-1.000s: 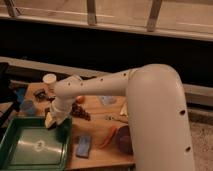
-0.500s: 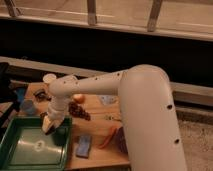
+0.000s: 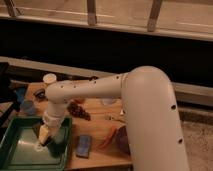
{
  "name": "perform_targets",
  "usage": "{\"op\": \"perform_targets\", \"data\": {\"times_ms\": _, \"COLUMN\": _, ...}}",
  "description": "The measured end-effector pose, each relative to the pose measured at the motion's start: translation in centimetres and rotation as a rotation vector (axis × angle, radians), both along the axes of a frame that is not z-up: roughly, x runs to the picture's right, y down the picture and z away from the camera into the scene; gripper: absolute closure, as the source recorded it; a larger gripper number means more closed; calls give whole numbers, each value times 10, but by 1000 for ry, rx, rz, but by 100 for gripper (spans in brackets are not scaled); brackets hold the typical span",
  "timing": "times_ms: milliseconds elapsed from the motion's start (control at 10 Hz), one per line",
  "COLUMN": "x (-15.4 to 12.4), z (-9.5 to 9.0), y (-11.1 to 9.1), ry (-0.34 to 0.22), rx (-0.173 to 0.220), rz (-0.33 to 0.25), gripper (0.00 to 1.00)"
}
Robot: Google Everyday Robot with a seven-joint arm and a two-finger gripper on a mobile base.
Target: Place eraser in tray
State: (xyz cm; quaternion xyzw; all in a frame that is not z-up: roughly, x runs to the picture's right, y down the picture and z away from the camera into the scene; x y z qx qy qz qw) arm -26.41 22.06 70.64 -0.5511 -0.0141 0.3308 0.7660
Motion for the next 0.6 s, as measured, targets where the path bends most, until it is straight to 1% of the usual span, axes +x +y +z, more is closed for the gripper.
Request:
{"op": "perform_targets", "data": {"times_ms": 100, "x": 5, "z": 6, "y": -2, "ry": 7, "rx": -9, "rz": 10, "gripper": 70}}
{"op": "perform_targets", "data": {"times_ms": 200, "x": 10, "z": 16, "y": -5, "ry": 17, "rx": -22, "rz": 23, "gripper": 57}}
{"op": "perform_targets", "data": {"times_ms": 300, "x": 16, "z": 22, "y": -5, "ry": 30, "rx": -33, "rz": 33, "gripper": 50}}
{"op": "perform_targets", "data": {"times_ms": 500, "x": 36, "z": 33, "y": -2, "ry": 65, "rx": -61, "rz": 70, "gripper": 30}}
{"op": "perform_targets", "data": {"times_ms": 600, "x": 40, "z": 37, "y": 0, "ry": 74, "rx": -71, "rz": 84, "gripper": 22}}
